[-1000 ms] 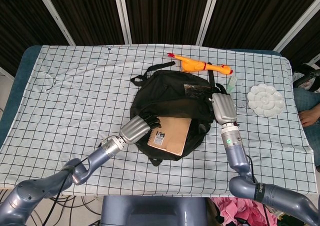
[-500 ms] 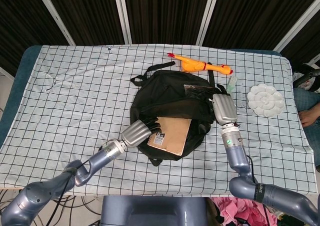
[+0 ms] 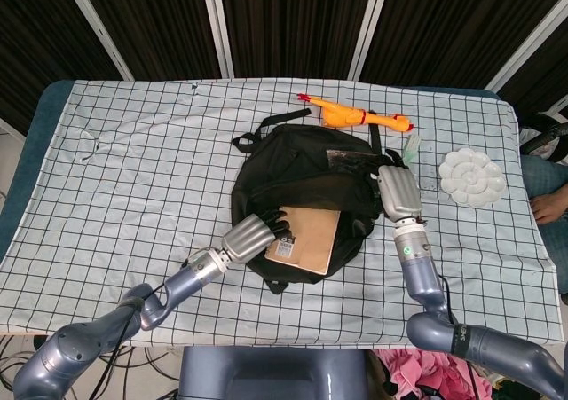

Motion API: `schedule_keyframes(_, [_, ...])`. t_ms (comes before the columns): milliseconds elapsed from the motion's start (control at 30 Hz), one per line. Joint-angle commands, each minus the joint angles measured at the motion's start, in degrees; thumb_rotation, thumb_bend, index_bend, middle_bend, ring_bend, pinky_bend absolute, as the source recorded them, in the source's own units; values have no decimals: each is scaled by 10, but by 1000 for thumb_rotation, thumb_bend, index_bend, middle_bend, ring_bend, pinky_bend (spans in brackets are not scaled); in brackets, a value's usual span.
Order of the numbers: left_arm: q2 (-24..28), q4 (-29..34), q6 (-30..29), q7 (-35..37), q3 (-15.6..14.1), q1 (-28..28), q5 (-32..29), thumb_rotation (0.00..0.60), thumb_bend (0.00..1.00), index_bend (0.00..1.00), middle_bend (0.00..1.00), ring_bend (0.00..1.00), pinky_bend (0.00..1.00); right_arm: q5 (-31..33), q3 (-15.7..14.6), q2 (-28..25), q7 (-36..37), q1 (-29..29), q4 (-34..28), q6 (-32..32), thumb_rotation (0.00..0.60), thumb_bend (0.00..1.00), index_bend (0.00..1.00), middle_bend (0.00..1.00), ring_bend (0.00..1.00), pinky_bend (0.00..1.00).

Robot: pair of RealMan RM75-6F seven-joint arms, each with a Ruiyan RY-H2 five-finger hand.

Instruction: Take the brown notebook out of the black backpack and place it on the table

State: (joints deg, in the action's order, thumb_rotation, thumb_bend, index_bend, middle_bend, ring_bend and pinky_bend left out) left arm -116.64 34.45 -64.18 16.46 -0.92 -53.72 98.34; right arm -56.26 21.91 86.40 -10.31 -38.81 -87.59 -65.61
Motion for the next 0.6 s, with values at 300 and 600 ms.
schedule_keyframes(300, [-18, -21, -6, 6, 0, -7, -4, 600, 319, 440, 417, 219, 229, -4, -1, -5, 3, 0, -5, 0, 600, 537, 627, 472, 222, 83])
schedule_keyframes(600, [-28, -41, -36, 12, -4, -8, 2, 600, 399, 537, 499, 288, 281, -9, -5, -8, 3, 1, -7, -1, 600, 536, 628, 472, 222, 83])
